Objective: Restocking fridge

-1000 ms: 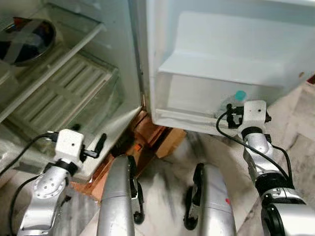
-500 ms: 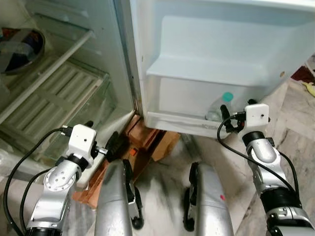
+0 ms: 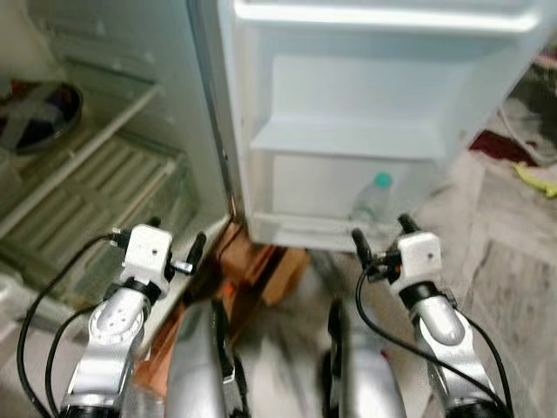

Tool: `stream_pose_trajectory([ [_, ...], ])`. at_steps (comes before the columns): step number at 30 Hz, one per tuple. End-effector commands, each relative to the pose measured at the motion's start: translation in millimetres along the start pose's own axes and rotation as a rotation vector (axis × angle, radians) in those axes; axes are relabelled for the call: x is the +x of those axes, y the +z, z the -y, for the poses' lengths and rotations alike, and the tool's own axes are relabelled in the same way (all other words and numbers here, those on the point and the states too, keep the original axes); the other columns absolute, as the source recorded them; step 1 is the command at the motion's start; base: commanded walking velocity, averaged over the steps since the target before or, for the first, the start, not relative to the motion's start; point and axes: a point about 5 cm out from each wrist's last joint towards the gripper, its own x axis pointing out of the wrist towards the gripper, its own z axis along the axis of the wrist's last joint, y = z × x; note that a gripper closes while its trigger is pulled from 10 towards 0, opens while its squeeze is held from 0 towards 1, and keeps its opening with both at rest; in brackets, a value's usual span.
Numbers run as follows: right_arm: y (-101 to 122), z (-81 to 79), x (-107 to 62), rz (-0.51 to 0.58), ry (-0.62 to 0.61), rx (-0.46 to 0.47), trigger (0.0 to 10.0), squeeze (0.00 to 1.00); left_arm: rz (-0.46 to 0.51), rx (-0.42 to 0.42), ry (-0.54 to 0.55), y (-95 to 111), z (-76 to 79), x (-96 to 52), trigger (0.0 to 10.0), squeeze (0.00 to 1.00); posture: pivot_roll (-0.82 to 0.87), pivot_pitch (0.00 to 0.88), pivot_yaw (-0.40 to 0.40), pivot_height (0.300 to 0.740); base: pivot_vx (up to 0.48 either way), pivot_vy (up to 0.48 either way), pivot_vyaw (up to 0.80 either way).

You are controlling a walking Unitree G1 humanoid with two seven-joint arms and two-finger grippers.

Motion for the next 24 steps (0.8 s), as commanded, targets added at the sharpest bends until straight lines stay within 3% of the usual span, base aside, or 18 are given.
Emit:
stream_pose_trajectory([
  [1, 3.8, 1.0, -1.3, 0.008, -0.065, 0.056, 10.0, 0.0, -0.005, -0.009, 0.044, -3.4, -4.0, 0.0, 10.0, 0.0, 0.0, 0.0, 0.014, 0.574, 0.0, 0.0, 0.0],
  [3, 7.8, -2.6, -2.5, 0.026, -0.129, 0.161, 10.0, 0.0, -0.004, -0.019, 0.039, -5.3, 0.2, 1.6, 10.0, 0.0, 0.0, 0.0, 0.009, 0.574, 0.0, 0.0, 0.0],
  [4, 9.5, -4.6, -3.3, 0.038, -0.146, 0.164, 10.0, 0.0, -0.003, -0.02, 0.034, -6.3, 2.8, 2.8, 10.0, 0.0, 0.0, 0.0, 0.007, 0.574, 0.0, 0.0, 0.0],
  [7, 9.0, -8.3, -2.8, 0.043, -0.167, 0.142, 10.0, 0.0, 0.002, -0.02, 0.029, -6.6, 6.1, 6.2, 10.0, 0.0, -0.01, 0.0, 0.005, 0.584, 0.0, 0.0, 0.0],
  [8, 8.7, -13.6, 2.6, 0.039, -0.176, 0.159, 10.0, 0.0, 0.014, -0.021, 0.032, -3.5, 7.8, 13.4, 10.0, 0.0, -0.02, 0.0, 0.001, 0.594, 0.0, 0.0, 0.0],
  [11, 11.7, -19.9, 8.6, 0.045, -0.123, 0.148, 10.0, 0.0, 0.024, -0.018, 0.039, -0.2, 7.4, 19.1, 10.0, 0.0, -0.01, 0.0, 0.0, 0.614, 0.0, 0.0, 0.0],
  [17, 13.3, -12.3, 12.9, 0.04, -0.164, 0.131, 10.0, 0.0, 0.02, 0.009, 0.067, -5.7, 0.4, 16.1, 10.0, 0.0, -0.01, 0.0, 0.01, 0.649, 0.0, 0.0, 0.0],
  [24, 13.7, -11.0, 19.8, 0.046, -0.174, 0.108, 10.0, 0.0, 0.03, 0.024, 0.072, -7.1, -0.1, 22.3, 10.0, 0.0, -0.02, 0.0, 0.01, 0.699, 0.0, 0.0, 0.0],
])
